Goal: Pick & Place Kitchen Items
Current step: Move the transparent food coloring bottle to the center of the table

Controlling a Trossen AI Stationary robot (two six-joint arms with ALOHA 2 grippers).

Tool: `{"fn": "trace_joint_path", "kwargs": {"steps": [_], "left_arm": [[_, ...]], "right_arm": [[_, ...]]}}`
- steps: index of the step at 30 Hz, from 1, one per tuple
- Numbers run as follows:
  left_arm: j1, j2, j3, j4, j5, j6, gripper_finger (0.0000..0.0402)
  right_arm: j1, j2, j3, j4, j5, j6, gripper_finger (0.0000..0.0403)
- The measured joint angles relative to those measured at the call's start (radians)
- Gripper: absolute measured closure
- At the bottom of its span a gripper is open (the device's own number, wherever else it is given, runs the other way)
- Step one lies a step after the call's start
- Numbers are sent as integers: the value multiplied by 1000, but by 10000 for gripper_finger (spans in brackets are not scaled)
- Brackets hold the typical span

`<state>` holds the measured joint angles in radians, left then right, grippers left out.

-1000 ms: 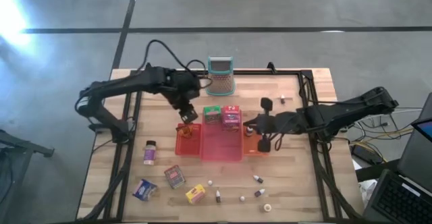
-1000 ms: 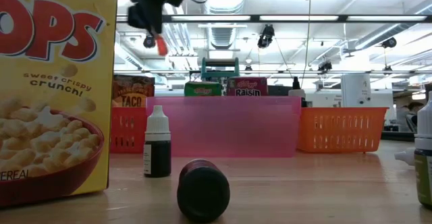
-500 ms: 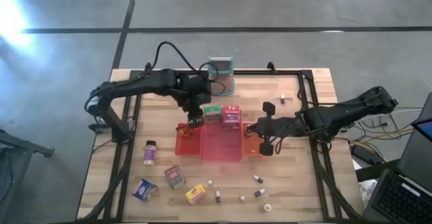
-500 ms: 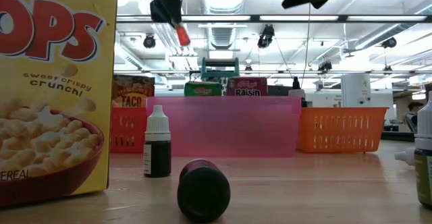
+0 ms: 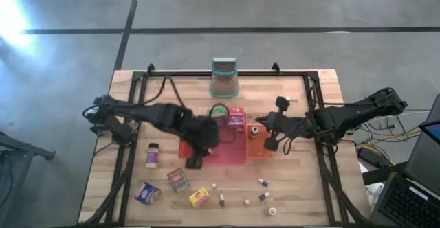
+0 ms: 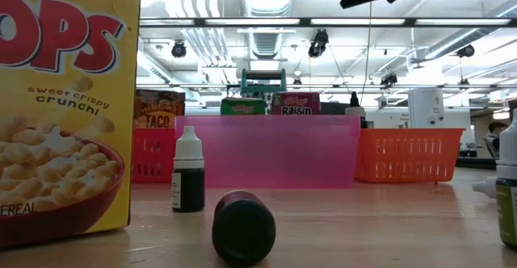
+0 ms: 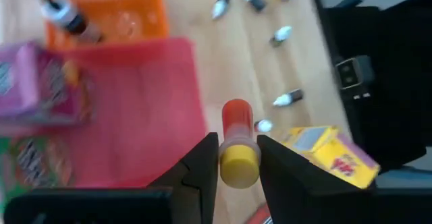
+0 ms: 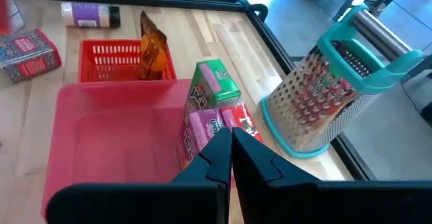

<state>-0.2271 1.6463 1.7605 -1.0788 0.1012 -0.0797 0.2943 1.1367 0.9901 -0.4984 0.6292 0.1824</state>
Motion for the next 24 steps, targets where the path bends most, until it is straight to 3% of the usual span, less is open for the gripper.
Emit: {"fn": "trace_joint_path", "kwargs": {"steps": [6, 16, 24], "left_arm": [[-74, -1, -50, 137, -14, 46, 301], [-76, 1, -174, 261, -18, 88, 301], [-76, 137, -139, 240, -17, 133, 301]], "right_arm": [[0, -2, 0, 0, 2, 2, 394], [-1, -2, 0, 0, 2, -1, 394], [-4, -2, 0, 1, 2, 0, 394]]}}
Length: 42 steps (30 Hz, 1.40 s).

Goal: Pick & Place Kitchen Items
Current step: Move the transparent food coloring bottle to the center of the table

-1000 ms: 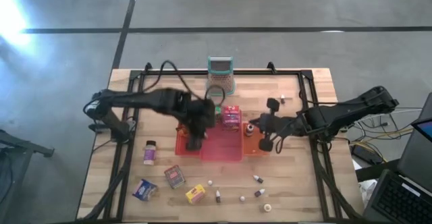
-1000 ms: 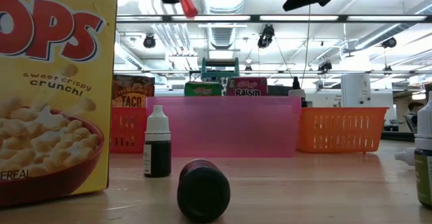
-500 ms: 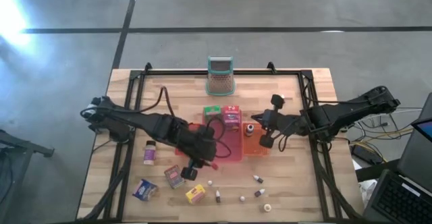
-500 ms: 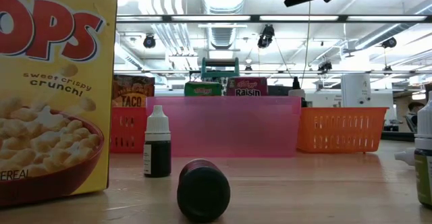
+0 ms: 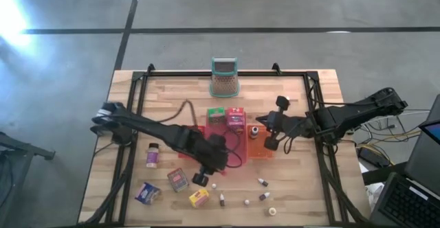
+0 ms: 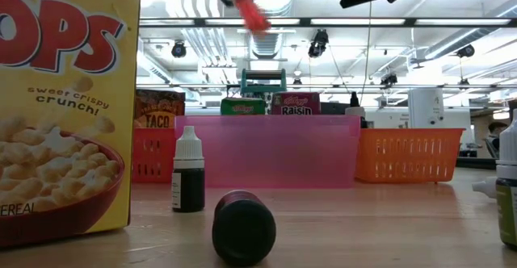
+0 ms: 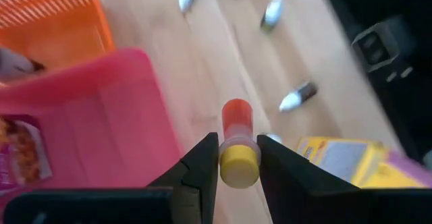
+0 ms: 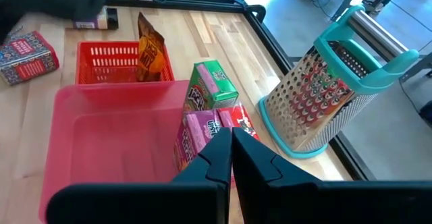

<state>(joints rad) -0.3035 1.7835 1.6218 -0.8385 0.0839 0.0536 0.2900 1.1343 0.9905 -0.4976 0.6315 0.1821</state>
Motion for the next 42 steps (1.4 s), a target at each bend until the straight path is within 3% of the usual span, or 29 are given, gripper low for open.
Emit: {"fn": "trace_joint_path", "kwargs": {"steps": [15, 20, 42], "left_arm": [[-23, 263, 150, -83, 2, 41, 301], [-23, 331, 183, -124, -65, 52, 301], [-22, 366, 191, -142, -96, 50, 287]], "right_arm": [[-3, 0, -2, -2, 0, -6, 394], [-3, 0, -3, -20, 0, -8, 394], [-3, 0, -3, -46, 0, 0, 394]]}}
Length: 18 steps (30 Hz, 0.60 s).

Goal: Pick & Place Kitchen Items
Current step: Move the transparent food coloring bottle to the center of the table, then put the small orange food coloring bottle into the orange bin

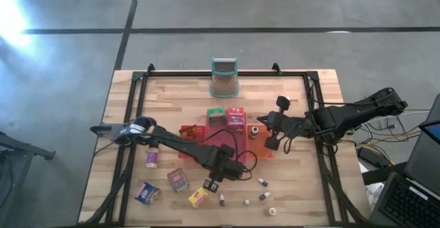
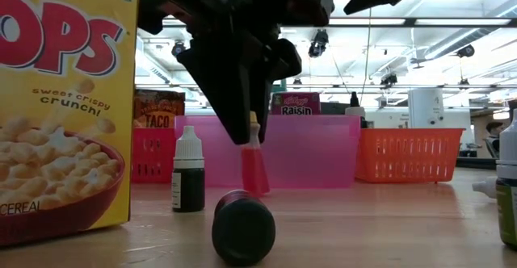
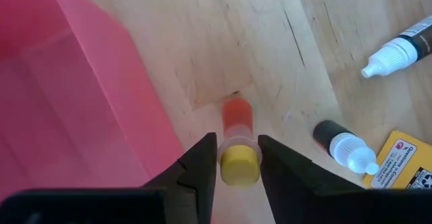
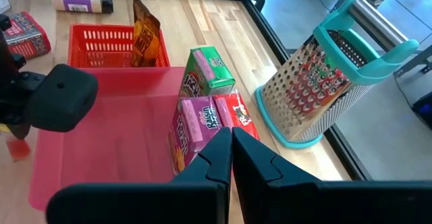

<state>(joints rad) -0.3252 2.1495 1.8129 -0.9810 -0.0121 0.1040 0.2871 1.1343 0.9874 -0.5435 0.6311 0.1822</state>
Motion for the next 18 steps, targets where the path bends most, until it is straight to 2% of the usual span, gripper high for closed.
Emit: {"fn": "trace_joint_path", "kwargs": {"steps": [9, 13, 18], "left_arm": [[0, -1, -1, -11, 0, -3, 235], [0, -30, 14, -121, -8, -33, 228], [1, -115, 27, -189, -63, -96, 231]], "right_arm": [[0, 0, 0, 0, 0, 2, 394], [-4, 0, 0, -1, 2, 15, 394], [-86, -30, 6, -116, 18, 219, 394]]}}
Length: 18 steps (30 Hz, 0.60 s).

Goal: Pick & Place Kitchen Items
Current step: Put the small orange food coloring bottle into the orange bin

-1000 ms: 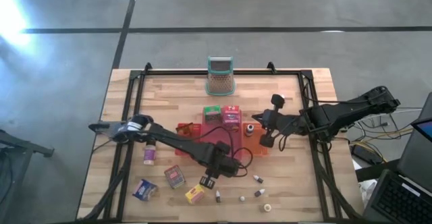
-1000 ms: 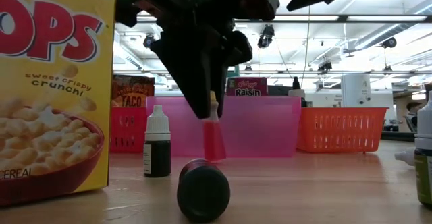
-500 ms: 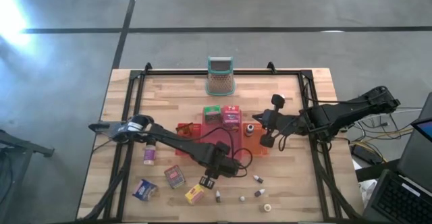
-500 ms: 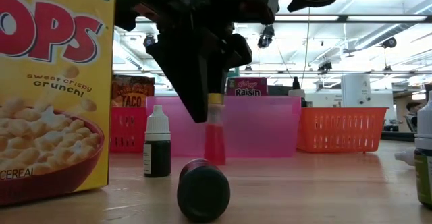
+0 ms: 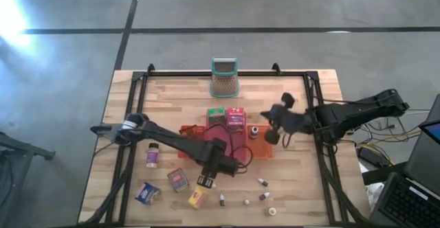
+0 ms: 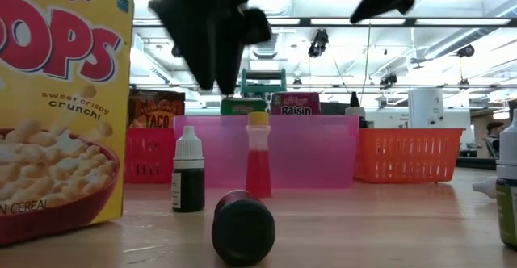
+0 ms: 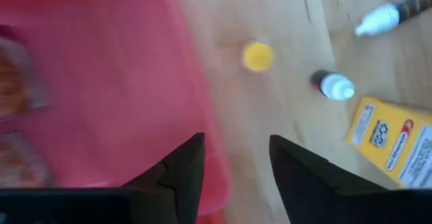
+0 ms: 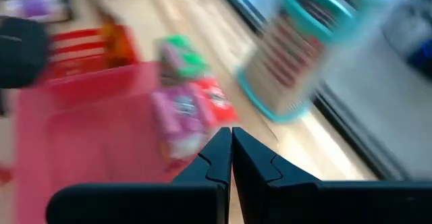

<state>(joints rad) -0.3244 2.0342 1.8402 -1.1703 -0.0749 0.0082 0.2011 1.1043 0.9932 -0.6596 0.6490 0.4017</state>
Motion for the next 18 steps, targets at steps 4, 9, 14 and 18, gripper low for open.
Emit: {"fn": "trace_joint_path", "kwargs": {"steps": [4, 9, 14, 18], "left_arm": [[-1, -114, -42, 27, -157, -26, 232], [0, -325, -213, 199, -304, -47, 232], [0, -575, -493, 534, -360, -58, 232], [0, -752, -736, 807, -365, -58, 232]], "right_arm": [[-154, -19, 0, -143, -102, 134, 394], [-397, -20, 0, -262, -217, 185, 394], [-622, -1, -1, -294, -308, 175, 394], [-743, 44, -1, -294, -352, 164, 394]]}}
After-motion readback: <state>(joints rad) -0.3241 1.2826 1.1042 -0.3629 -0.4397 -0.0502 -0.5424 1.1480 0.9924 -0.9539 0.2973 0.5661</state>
